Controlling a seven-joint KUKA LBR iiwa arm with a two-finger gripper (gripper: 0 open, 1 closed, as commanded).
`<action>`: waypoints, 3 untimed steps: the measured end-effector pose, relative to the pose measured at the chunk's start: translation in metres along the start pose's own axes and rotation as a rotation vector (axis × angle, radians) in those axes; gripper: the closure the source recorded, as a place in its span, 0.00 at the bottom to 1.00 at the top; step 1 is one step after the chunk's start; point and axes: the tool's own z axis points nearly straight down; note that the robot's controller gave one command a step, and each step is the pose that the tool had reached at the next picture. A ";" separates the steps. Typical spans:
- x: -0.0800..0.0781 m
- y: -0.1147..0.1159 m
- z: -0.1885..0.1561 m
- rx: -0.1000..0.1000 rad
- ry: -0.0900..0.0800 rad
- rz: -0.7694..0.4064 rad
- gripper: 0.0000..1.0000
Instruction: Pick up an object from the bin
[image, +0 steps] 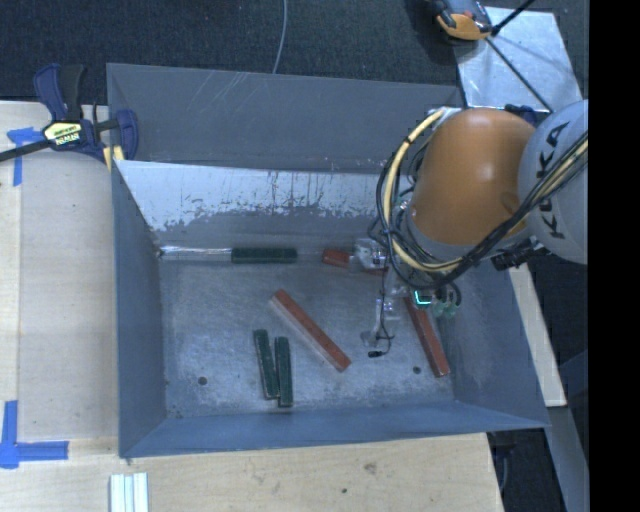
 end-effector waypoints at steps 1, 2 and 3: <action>-0.002 0.000 -0.004 0.000 -0.008 0.000 0.00; -0.008 0.010 0.053 -0.001 -0.010 0.113 0.00; -0.006 0.013 0.092 0.000 -0.002 0.155 0.00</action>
Offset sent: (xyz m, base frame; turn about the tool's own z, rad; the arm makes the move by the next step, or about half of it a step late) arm 0.0114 0.0227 -0.1200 0.2370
